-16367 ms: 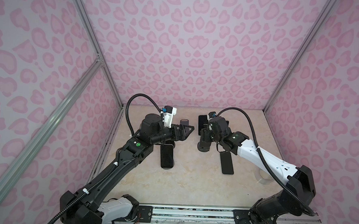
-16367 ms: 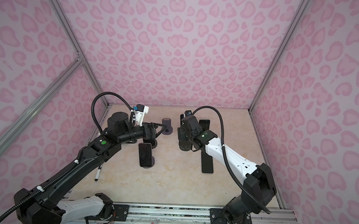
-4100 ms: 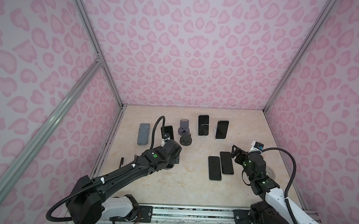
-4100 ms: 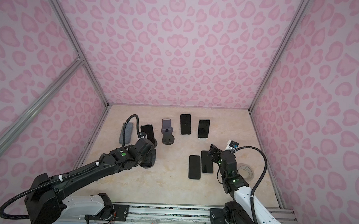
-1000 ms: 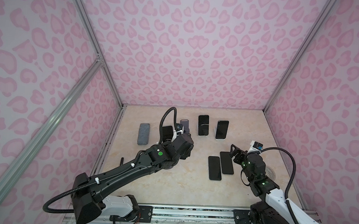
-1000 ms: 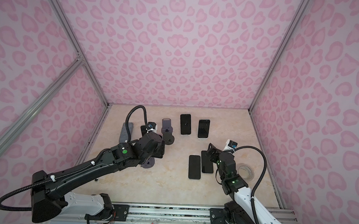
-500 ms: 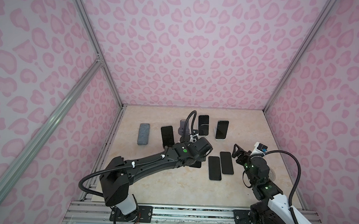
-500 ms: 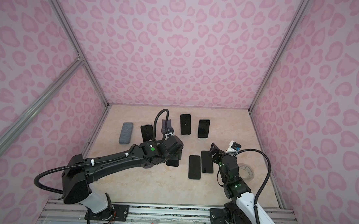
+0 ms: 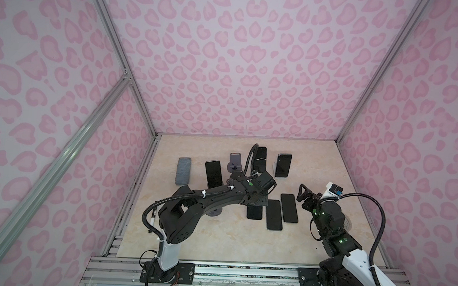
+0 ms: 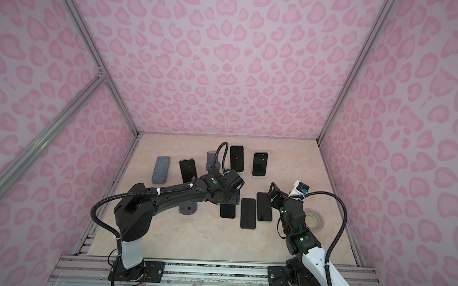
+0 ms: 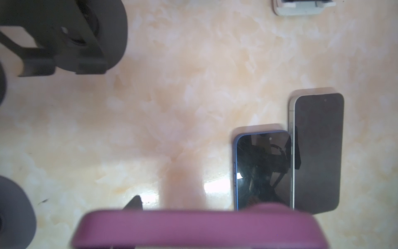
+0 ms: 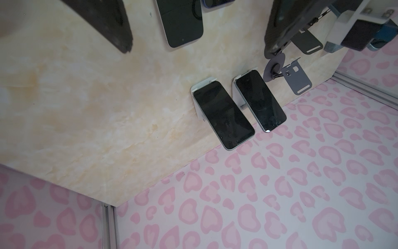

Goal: Remove the phone from the phone stand
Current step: Place the phone at the center of the table.

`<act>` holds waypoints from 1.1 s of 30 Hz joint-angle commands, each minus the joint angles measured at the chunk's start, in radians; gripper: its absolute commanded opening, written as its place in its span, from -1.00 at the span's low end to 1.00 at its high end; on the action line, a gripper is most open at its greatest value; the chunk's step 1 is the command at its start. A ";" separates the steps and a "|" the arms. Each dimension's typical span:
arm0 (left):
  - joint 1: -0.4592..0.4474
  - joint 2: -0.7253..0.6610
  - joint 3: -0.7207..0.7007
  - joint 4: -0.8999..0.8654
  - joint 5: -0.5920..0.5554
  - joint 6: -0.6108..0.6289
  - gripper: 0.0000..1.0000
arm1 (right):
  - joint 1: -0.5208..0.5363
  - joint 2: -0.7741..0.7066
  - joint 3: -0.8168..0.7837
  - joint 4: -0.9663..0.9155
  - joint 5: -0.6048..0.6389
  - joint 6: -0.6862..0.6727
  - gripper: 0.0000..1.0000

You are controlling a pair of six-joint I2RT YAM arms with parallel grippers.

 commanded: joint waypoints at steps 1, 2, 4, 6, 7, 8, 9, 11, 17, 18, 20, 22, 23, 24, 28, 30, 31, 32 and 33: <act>0.002 0.031 0.019 -0.021 0.055 0.003 0.16 | 0.001 0.001 -0.008 0.008 0.004 0.004 0.96; 0.001 0.040 0.019 -0.022 0.060 0.000 0.16 | 0.001 0.002 -0.008 0.007 0.003 0.003 0.96; 0.000 0.055 0.023 -0.031 0.064 -0.011 0.15 | 0.000 0.001 -0.008 0.008 0.005 0.004 0.96; 0.000 0.064 0.017 -0.053 0.046 -0.022 0.15 | 0.001 0.002 -0.009 0.011 0.005 0.003 0.96; 0.000 0.065 0.007 -0.055 0.041 -0.029 0.15 | 0.001 0.003 -0.009 0.011 0.006 0.002 0.96; 0.000 0.066 0.001 -0.054 0.041 -0.037 0.14 | 0.000 0.003 -0.009 0.011 0.006 0.003 0.96; -0.002 0.067 -0.002 -0.054 0.041 -0.043 0.15 | 0.001 0.005 -0.010 0.013 0.005 0.003 0.96; -0.005 0.076 0.005 -0.060 0.041 -0.049 0.15 | 0.001 0.009 -0.008 0.018 0.002 0.004 0.96; -0.012 0.114 0.034 -0.077 0.058 -0.058 0.19 | 0.001 0.013 -0.007 0.014 0.005 0.002 0.96; -0.013 0.121 0.037 -0.085 0.055 -0.059 0.20 | 0.001 0.011 -0.007 0.010 0.008 -0.003 0.96; -0.012 0.126 0.034 -0.093 0.050 -0.061 0.23 | 0.001 0.006 -0.006 0.002 0.021 -0.006 0.96; -0.014 0.130 0.032 -0.096 0.050 -0.064 0.25 | 0.001 0.002 -0.007 0.003 0.020 -0.006 0.96; -0.014 0.133 0.034 -0.097 0.049 -0.062 0.26 | 0.000 0.003 -0.007 0.004 0.018 -0.005 0.96; -0.016 0.137 0.040 -0.101 0.046 -0.063 0.27 | 0.001 0.005 -0.008 0.006 0.015 -0.005 0.96; -0.021 0.161 0.062 -0.112 0.049 -0.062 0.31 | 0.001 0.009 -0.005 0.004 0.013 -0.007 0.96; -0.024 0.172 0.068 -0.113 0.056 -0.065 0.33 | 0.001 0.007 -0.005 0.002 0.015 -0.007 0.96; -0.024 0.177 0.070 -0.113 0.061 -0.067 0.34 | -0.001 0.004 -0.005 0.001 0.016 -0.007 0.96; -0.025 0.181 0.070 -0.113 0.065 -0.069 0.35 | 0.000 0.003 -0.005 -0.001 0.018 -0.007 0.96; -0.025 0.186 0.069 -0.112 0.070 -0.071 0.36 | 0.000 0.001 -0.005 -0.002 0.018 -0.008 0.96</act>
